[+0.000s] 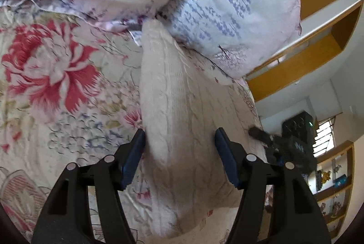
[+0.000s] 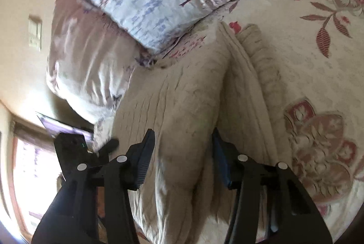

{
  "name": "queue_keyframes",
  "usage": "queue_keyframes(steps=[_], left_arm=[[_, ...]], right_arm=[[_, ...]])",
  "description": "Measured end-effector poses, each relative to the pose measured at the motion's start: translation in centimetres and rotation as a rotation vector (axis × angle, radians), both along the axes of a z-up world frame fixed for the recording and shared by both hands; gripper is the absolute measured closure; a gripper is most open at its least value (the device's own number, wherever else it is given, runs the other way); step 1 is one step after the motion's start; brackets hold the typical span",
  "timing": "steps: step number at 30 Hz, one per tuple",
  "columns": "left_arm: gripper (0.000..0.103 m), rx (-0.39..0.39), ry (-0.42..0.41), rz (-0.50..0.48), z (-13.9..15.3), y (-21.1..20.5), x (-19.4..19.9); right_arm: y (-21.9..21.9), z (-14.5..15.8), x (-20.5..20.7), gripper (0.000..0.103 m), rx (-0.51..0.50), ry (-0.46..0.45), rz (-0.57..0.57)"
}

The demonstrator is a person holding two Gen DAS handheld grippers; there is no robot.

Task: Fold small clothes

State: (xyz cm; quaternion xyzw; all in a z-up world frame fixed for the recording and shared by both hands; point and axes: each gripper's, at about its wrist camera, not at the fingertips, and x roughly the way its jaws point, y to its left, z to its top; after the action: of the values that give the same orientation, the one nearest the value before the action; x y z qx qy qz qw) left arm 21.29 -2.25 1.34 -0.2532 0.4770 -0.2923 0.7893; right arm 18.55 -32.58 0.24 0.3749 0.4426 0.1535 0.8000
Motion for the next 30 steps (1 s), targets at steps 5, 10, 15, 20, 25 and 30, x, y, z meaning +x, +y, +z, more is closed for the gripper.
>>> queue_keyframes(steps=[5,10,15,20,25,30], left_arm=[[0.040,-0.064,0.047,-0.013,-1.4,0.6,0.1],[0.037,-0.097,0.067,-0.020,-1.4,1.0,0.2],[0.033,-0.122,0.072,-0.012,-1.3,1.9,-0.2],[0.030,-0.150,0.060,-0.011,-0.9,2.2,-0.1],[0.030,-0.121,0.046,-0.044,-0.8,1.6,-0.5],[0.030,-0.101,0.025,-0.087,-0.6,0.8,-0.9]], right_arm=[[-1.3,-1.0,2.3,0.061,0.090,0.026,-0.052],[-0.4,-0.4,3.1,0.083,0.005,0.000,-0.057],[4.5,6.7,1.5,0.085,-0.392,-0.267,-0.007],[5.8,10.2,0.3,0.086,-0.583,-0.377,-0.039],[3.8,9.2,0.0,0.086,-0.568,-0.304,-0.091],[1.8,8.8,-0.8,0.086,-0.530,-0.276,-0.152]])
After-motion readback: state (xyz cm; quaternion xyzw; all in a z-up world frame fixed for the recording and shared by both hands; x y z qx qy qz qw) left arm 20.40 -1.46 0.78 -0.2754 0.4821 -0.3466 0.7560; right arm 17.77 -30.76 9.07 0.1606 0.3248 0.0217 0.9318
